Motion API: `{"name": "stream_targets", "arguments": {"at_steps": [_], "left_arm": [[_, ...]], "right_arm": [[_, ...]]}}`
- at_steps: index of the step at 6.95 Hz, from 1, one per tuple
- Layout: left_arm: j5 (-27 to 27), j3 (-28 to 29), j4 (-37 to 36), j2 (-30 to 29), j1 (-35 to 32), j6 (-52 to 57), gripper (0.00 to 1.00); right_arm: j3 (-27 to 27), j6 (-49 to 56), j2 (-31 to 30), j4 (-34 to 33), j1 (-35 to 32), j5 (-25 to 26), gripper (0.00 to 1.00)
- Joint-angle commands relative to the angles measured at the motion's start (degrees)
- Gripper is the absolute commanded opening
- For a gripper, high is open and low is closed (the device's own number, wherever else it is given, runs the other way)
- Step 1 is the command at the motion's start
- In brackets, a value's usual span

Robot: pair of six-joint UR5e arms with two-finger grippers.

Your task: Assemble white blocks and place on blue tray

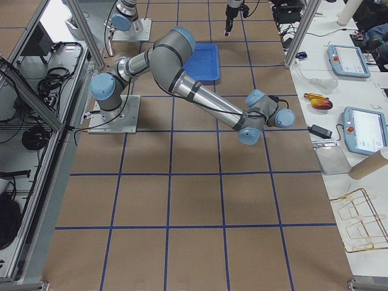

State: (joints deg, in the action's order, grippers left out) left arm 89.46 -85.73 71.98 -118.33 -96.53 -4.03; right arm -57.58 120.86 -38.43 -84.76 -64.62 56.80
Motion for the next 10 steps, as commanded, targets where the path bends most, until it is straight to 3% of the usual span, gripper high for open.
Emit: {"name": "stream_targets", "arguments": {"at_steps": [1, 3, 4, 5, 8, 9, 10], "left_arm": [[0.02, -6.71, -2.35, 4.50, -7.41, -10.95, 0.08], [-2.33, -12.50, -10.84, 4.51, -11.29, -19.40, 0.09], [-2.44, -16.80, -16.11, 4.34, -11.74, -20.56, 0.09], [-2.53, -19.10, -18.34, 3.73, -12.71, -20.75, 0.09], [-2.44, -19.92, -17.49, 3.89, -15.44, -21.98, 0.09], [-2.53, -20.44, -17.40, 3.90, -15.44, -21.89, 0.19], [-2.45, -21.49, -17.83, 3.63, -15.53, -22.42, 0.45]], "right_arm": [[-1.74, -0.62, 0.37, -0.66, -0.07, -0.82, 1.00], [-2.01, -0.27, 0.37, -0.93, -0.07, -1.34, 1.00], [-2.01, -0.18, 0.55, -2.59, -0.07, -1.34, 0.91], [-2.01, -0.27, 1.16, -3.73, -0.07, -1.43, 0.88], [-1.93, -0.80, 1.52, -5.15, -0.16, -1.43, 0.88], [-1.93, -0.97, 1.60, -5.15, -0.24, -1.52, 0.85], [-1.93, -0.80, 1.87, -5.24, -0.42, -1.52, 0.68]]}}
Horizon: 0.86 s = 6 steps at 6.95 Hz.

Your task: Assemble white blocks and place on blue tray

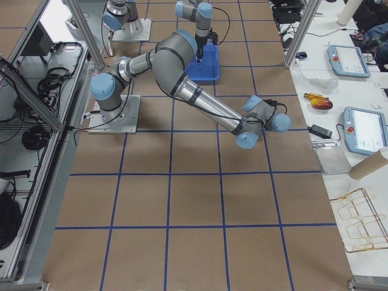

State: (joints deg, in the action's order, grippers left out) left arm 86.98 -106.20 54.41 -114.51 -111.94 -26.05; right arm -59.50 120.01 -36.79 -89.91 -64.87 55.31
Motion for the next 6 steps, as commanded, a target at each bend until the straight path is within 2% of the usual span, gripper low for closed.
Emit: {"name": "stream_targets", "arguments": {"at_steps": [1, 3, 4, 5, 6], "left_arm": [[0.12, -2.07, -0.79, 0.34, -0.03, -0.84, 0.64], [0.12, -1.55, -0.80, -0.09, -0.03, -0.06, 0.70], [0.12, -1.29, -0.89, 0.16, 0.23, 0.21, 0.71], [0.03, 0.02, -0.71, 1.21, 1.11, 0.56, 0.80], [-0.23, 0.81, 0.16, 2.61, 4.77, 1.43, 0.84]], "right_arm": [[0.00, 0.13, 0.14, -0.35, -0.17, -0.03, 0.51], [0.00, 0.13, 0.05, -0.35, -0.17, 0.06, 0.22], [0.09, 0.13, -0.30, -0.35, -0.17, 0.06, 0.15], [0.18, 0.48, -0.47, -0.35, -0.17, 0.06, 0.13], [0.09, 0.05, -1.78, 0.26, -0.87, -1.07, 0.13]]}}
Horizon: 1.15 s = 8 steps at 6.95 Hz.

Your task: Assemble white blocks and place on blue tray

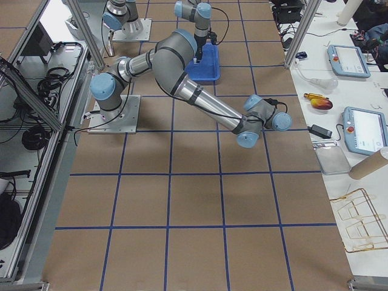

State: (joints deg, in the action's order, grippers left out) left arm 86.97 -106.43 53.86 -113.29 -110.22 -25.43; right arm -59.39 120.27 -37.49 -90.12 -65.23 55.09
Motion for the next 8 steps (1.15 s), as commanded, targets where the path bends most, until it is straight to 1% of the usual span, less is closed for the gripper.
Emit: {"name": "stream_targets", "arguments": {"at_steps": [1, 2, 3, 4, 5, 6, 7, 8], "left_arm": [[-5.10, 0.96, 1.50, 2.88, 6.82, 2.04, 0.88], [-8.45, 0.79, 3.68, 4.20, 9.38, 2.23, 0.88], [-9.01, -0.09, 4.83, 5.00, 11.24, 5.97, 0.86], [-10.49, -2.53, 4.85, 5.79, 11.60, 6.97, 0.62], [-12.77, -4.04, 4.67, 6.06, 12.39, 7.24, 0.31], [-12.70, -4.05, 4.15, 5.54, 11.88, 7.68, 0.14], [-12.70, -4.14, 4.06, 5.53, 11.70, 11.60, 0.00], [-12.79, -4.31, 4.23, 4.92, 11.09, 11.90, 0.00]], "right_arm": [[-1.67, -0.30, -4.32, 2.38, -2.95, -0.86, 0.13], [-5.00, -0.22, -8.26, 6.40, -4.80, -0.77, 0.13], [-10.34, 0.13, -12.91, 6.97, -5.86, -0.33, 0.13], [-17.09, -0.21, -16.70, 6.45, -8.31, -0.24, 0.13], [-23.34, -0.22, -20.83, 5.66, -10.51, -0.42, 0.14], [-29.32, -0.56, -26.18, 4.61, -12.71, -0.16, 0.14], [-36.34, -2.66, -31.19, 0.51, -15.42, -0.24, 0.14], [-44.33, -6.42, -34.64, -7.36, -17.54, -0.68, 0.14]]}}
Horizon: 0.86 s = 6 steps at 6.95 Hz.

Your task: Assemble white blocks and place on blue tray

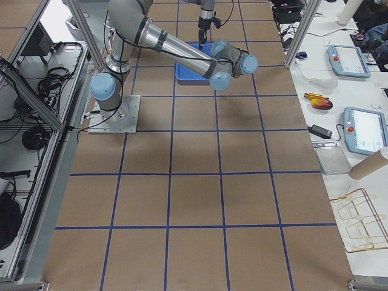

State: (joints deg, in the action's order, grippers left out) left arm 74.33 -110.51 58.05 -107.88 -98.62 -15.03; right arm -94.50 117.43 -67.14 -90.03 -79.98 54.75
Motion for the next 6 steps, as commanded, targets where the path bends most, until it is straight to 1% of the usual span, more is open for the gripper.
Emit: {"name": "stream_targets", "arguments": {"at_steps": [1, 2, 3, 4, 5, 6], "left_arm": [[0.02, -0.75, -0.31, -0.84, -1.56, 1.32, 0.00], [-0.06, -0.85, -1.01, -1.19, -2.01, 1.41, 0.00], [-0.07, -0.93, -1.01, -1.37, -2.28, 1.41, 0.00], [0.02, -0.94, -0.93, -1.37, -2.36, 1.32, 0.00], [0.02, -1.37, -1.01, -1.72, -2.37, 1.24, 0.00], [0.02, -1.81, -1.88, -1.63, -2.37, 1.23, 0.00]], "right_arm": [[-16.96, -7.53, -7.02, -20.32, -4.73, -0.61, 0.13], [-22.87, -13.66, -9.39, -26.89, -8.49, -0.70, 0.13], [-26.75, -18.16, -10.19, -35.13, -12.97, -0.70, 0.13], [-28.45, -21.42, -10.20, -38.78, -15.62, -0.87, 0.13], [-28.55, -22.93, -9.50, -41.25, -16.69, -0.87, 0.13], [-28.55, -23.47, -8.89, -42.06, -16.70, -0.96, 0.13]]}}
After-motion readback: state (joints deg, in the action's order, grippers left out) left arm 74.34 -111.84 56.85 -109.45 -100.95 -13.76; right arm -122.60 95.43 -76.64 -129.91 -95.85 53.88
